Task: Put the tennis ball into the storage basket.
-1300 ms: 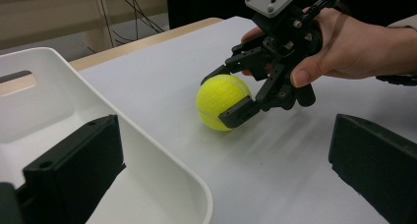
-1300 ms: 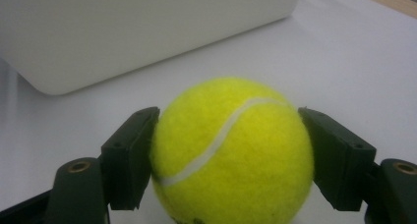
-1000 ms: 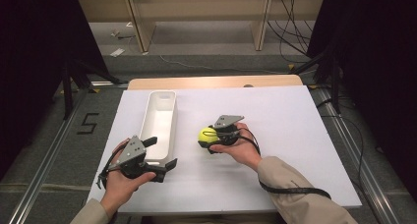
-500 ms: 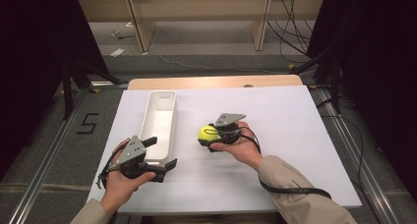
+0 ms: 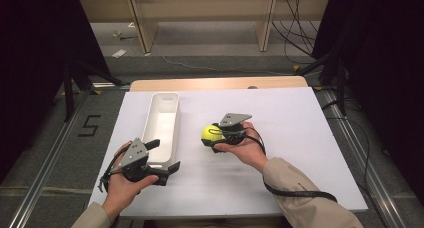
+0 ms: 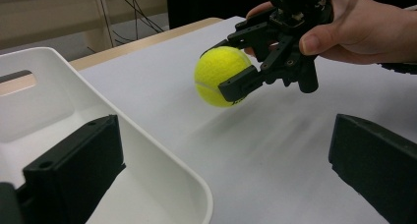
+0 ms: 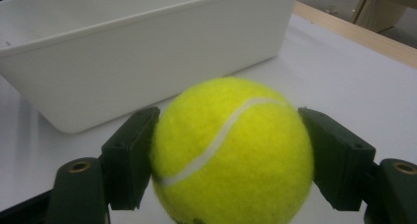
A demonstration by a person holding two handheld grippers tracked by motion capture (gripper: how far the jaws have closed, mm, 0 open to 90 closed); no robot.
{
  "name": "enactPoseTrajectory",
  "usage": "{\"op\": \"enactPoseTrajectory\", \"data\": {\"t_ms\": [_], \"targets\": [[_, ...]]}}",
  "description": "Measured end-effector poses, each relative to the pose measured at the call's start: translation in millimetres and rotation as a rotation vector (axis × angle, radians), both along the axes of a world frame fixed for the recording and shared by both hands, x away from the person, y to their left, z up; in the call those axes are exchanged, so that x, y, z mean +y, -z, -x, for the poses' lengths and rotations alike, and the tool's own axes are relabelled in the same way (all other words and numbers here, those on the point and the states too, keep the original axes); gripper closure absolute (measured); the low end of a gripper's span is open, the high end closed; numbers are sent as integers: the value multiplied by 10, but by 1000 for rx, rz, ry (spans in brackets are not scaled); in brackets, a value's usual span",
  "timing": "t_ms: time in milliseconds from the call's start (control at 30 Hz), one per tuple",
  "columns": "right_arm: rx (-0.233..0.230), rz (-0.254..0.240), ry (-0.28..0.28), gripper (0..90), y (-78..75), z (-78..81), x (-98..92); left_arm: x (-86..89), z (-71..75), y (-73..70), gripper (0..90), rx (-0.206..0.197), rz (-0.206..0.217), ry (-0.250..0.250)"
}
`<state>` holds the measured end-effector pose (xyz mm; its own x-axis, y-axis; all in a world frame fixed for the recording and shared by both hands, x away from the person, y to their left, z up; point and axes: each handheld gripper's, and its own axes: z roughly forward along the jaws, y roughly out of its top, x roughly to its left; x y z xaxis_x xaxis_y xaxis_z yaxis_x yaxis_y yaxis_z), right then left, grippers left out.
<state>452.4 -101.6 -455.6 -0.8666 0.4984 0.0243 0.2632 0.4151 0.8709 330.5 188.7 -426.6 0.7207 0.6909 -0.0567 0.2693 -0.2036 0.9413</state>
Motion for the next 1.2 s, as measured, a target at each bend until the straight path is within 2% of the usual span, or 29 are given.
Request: {"op": "enactPoseTrajectory", "data": {"t_ms": [1200], "targets": [[-58,-58,3,276,-208,-7,105,0,-1,1,0,0,-1,-3]]}}
